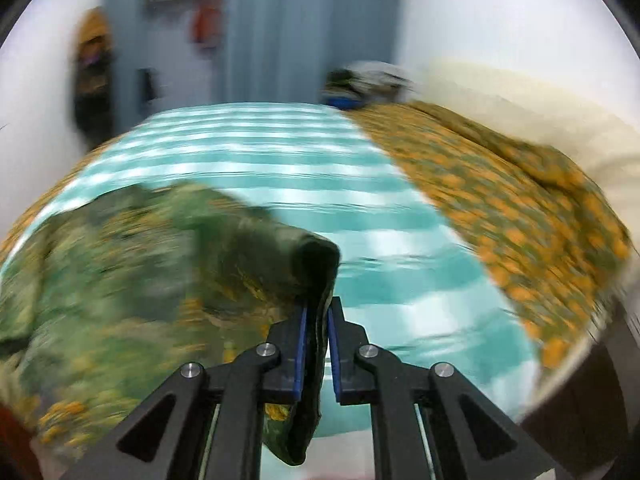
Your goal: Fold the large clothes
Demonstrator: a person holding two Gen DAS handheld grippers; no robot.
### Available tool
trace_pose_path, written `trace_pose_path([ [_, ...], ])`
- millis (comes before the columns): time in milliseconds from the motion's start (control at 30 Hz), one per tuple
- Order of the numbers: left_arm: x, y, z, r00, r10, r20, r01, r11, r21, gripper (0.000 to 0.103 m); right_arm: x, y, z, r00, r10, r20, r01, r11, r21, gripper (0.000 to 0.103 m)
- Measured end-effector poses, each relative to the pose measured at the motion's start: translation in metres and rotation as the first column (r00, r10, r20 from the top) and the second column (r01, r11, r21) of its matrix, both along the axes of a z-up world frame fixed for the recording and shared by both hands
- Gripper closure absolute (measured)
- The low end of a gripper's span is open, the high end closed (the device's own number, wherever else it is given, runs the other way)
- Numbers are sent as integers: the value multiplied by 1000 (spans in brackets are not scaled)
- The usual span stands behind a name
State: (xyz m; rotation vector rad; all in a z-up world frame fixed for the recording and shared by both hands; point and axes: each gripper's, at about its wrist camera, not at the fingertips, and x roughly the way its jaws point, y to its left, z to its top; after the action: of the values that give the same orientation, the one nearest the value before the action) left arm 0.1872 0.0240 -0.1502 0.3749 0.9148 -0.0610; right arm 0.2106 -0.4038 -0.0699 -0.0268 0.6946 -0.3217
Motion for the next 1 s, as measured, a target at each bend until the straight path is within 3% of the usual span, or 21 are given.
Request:
trace_pose_path([
  [100, 19, 4, -3, 999, -26, -20, 26, 1000, -11, 0, -5, -52, -2, 978, -207, -9, 206, 975, -84, 78],
  [133, 22, 4, -5, 999, -37, -22, 37, 999, -5, 0, -5, -58, -3, 968, -250, -4, 249, 962, -110, 63],
  [167, 27, 4, -7, 998, -59, -27, 59, 998, 7, 0, -11, -66, -3, 956, -293, 13, 292, 947, -136, 58],
  [233, 35, 2, -14, 994, -100, -41, 102, 994, 39, 0, -21, -67, -2, 946, -323, 35, 324, 934, -152, 57],
  [333, 45, 0, -26, 985, -156, -77, 161, 986, 53, 0, -33, -48, -4, 963, -270, 23, 270, 955, -119, 56],
  [433, 59, 0, -45, 974, -189, -129, 197, 979, 56, 0, -50, 0, -8, 989, -143, 20, 144, 987, -76, 54],
  [567, 72, -2, -70, 958, -218, -186, 235, 969, 71, 0, -54, 60, -19, 1000, -13, 10, 13, 999, 30, 49],
  [633, 75, 2, -74, 951, -229, -209, 240, 970, 28, 12, -56, 87, -25, 999, 45, 2, -45, 996, 77, 49],
  [733, 84, 17, -70, 944, -214, -251, 189, 975, -120, 53, -57, 127, -33, 991, 136, -14, -134, 986, 98, 49],
  [767, 87, 25, -66, 947, -196, -254, 157, 974, -164, 80, -59, 139, -34, 986, 167, -13, -165, 982, 95, 49],
  [800, 90, 33, -62, 950, -176, -258, 124, 970, -207, 92, -61, 151, -35, 980, 201, -9, -199, 976, 89, 49],
  [867, 92, 54, -45, 967, -121, -224, 52, 955, -292, 93, -63, 166, -36, 970, 243, -5, -242, 967, 80, 49],
  [1000, 82, 116, 4, 993, 47, -109, -87, 916, -392, 93, -65, 176, -36, 962, 273, -10, -272, 960, 58, 49],
])
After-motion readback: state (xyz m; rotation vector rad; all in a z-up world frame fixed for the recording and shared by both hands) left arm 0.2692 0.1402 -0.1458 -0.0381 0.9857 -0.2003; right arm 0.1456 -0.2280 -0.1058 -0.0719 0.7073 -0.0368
